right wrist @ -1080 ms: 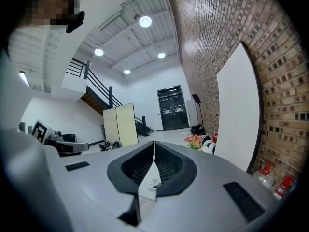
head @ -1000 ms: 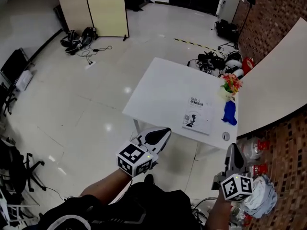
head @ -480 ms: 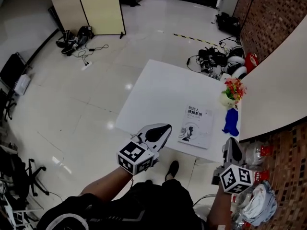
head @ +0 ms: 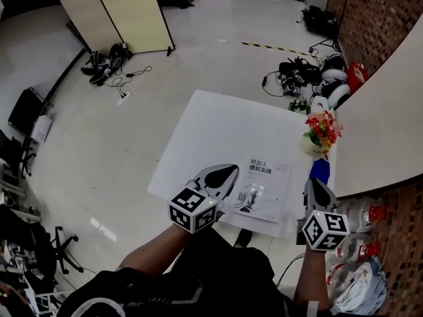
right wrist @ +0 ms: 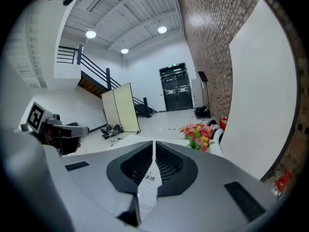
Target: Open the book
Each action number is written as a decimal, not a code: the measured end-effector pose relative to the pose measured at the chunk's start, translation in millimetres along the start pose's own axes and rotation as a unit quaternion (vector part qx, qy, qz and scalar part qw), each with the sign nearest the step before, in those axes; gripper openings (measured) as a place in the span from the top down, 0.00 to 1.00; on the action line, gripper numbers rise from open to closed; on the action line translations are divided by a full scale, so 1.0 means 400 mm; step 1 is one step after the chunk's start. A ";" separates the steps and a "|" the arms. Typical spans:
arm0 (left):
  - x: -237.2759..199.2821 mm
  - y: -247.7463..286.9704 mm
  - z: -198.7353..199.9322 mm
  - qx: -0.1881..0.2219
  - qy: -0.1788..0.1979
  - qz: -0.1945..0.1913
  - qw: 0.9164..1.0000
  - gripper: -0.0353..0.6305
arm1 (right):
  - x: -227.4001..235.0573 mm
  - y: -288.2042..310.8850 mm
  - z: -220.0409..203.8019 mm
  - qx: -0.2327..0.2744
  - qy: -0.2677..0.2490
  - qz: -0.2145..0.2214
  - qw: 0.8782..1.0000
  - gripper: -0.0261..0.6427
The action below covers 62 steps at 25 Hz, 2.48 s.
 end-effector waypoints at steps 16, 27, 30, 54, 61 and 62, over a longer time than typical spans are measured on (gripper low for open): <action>-0.133 0.278 -0.350 -0.218 -0.059 -0.015 0.974 0.95 | 0.094 0.267 -0.429 -0.248 0.135 -0.005 0.959 0.86; -0.211 0.292 -0.487 -0.290 -0.086 0.023 0.953 0.95 | 0.092 0.311 -0.543 -0.313 0.161 0.002 0.936 0.86; -0.214 0.292 -0.500 -0.298 -0.094 0.024 0.950 0.95 | 0.094 0.309 -0.544 -0.317 0.177 0.011 0.932 0.86; -0.196 0.233 -0.461 -0.274 -0.099 0.018 0.957 0.95 | 0.089 0.285 -0.505 -0.296 0.189 -0.010 0.936 0.94; -0.188 0.190 -0.407 -0.250 -0.096 0.041 0.963 0.95 | 0.073 0.263 -0.462 -0.273 0.208 0.012 0.939 0.95; -0.188 0.182 -0.401 -0.251 -0.093 0.041 0.963 0.95 | 0.069 0.262 -0.460 -0.268 0.216 0.016 0.939 0.95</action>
Point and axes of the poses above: the fingertips, and each gripper's own axes: y forward along the fingers, x to its right, z out of its top, the point moved 5 cm from there along -y, backward along the fingers, and after that the axes turned 2 degrees about -x, right-handed, at the moved point
